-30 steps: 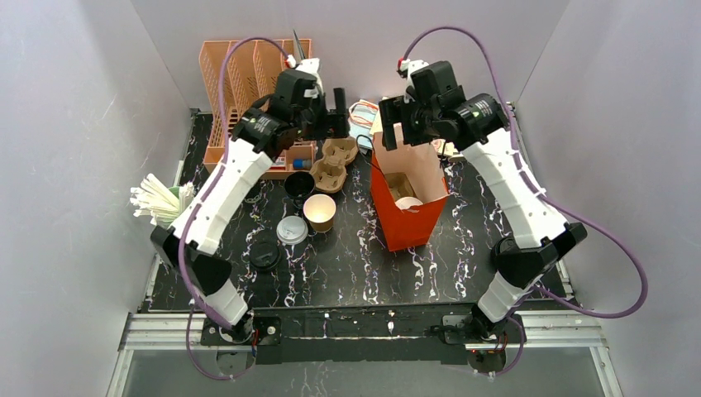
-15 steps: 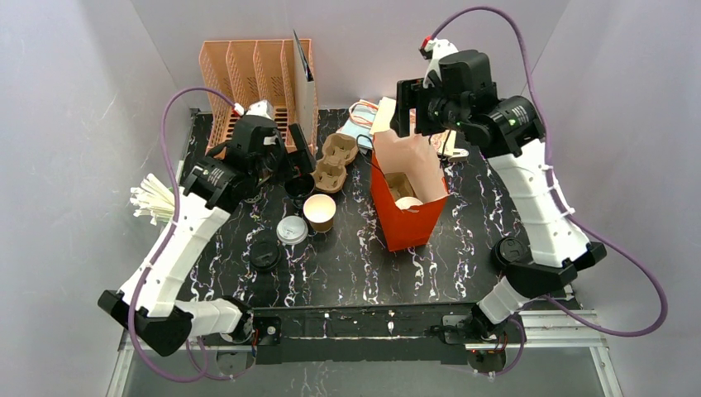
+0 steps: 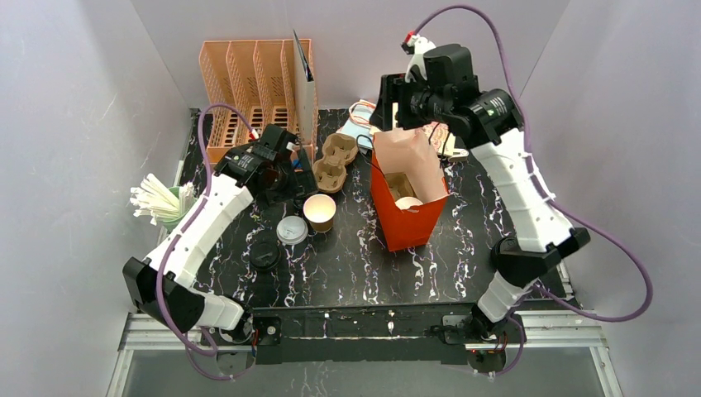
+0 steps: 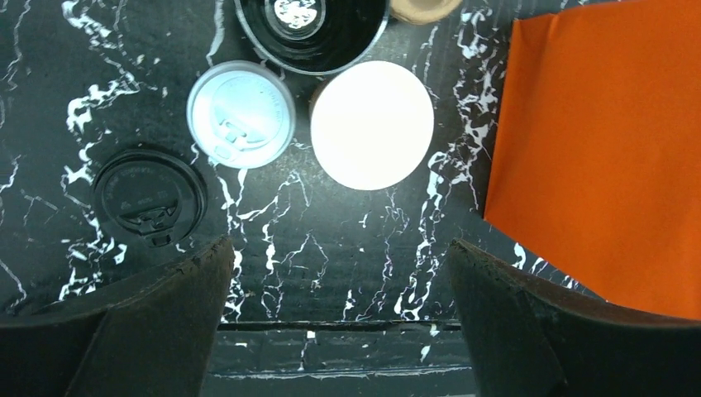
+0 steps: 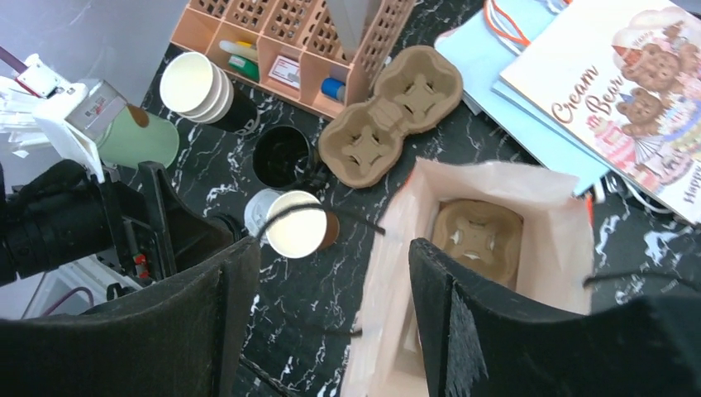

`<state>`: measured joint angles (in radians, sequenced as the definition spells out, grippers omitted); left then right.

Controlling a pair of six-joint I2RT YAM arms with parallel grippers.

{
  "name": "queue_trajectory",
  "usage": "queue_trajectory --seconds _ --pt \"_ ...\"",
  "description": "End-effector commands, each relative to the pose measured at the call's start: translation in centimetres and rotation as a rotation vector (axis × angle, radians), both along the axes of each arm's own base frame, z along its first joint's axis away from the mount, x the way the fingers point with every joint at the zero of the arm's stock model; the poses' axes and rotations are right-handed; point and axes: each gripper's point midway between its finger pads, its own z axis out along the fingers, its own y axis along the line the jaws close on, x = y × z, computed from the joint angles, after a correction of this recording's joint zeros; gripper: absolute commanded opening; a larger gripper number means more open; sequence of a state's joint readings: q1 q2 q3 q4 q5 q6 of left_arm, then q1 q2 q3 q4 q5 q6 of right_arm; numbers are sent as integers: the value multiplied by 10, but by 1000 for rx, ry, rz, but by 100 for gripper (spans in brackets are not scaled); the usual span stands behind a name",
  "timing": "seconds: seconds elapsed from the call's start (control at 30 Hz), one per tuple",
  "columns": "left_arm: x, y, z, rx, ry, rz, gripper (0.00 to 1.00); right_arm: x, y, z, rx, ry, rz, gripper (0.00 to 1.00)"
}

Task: Pack the takeout coffee
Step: Move the coffee cup to the center of the board.

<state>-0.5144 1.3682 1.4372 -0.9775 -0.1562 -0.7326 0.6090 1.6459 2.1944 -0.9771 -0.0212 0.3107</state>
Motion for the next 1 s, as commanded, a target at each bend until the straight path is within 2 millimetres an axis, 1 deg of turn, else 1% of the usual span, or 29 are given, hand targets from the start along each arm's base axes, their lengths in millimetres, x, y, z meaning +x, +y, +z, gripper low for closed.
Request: queue_trajectory --seconds 0.0,0.1,0.17,0.2,0.3,0.4,0.5,0.57,0.67,0.8,0.83,0.87,0.93,0.97 --pt "-6 24 0 41 60 102 98 5 29 34 68 -87 105 72" --pt "-9 35 -4 43 72 162 96 2 58 27 52 -83 157 70" --pt "-10 45 -5 30 60 213 93 -4 79 24 57 -90 184 66" --pt "-9 52 -5 24 54 241 92 -12 93 20 55 -92 206 65" --pt "-8 76 -4 25 55 319 86 -24 124 13 52 -110 250 60" --pt "-5 99 -4 29 54 396 82 -36 153 8 62 -113 309 59" --pt "4 111 2 18 21 440 79 -53 180 6 69 -132 380 53" --pt "10 113 6 11 -1 459 77 -62 194 -2 56 -141 419 51" --pt "14 114 2 0 -8 485 75 -67 203 -24 7 -118 449 47" --pt "18 107 -7 -43 -11 488 72 -67 204 -67 -77 -46 459 46" --pt "18 108 -8 -39 -8 493 70 -66 203 -77 -94 -23 455 46" --pt "20 107 -9 -45 -13 487 65 -67 203 -87 -110 -2 453 45" --pt "25 97 -11 -86 -25 442 60 -66 202 -101 -139 26 439 44" --pt "26 92 -15 -106 -16 423 59 -65 200 -106 -147 38 431 43"
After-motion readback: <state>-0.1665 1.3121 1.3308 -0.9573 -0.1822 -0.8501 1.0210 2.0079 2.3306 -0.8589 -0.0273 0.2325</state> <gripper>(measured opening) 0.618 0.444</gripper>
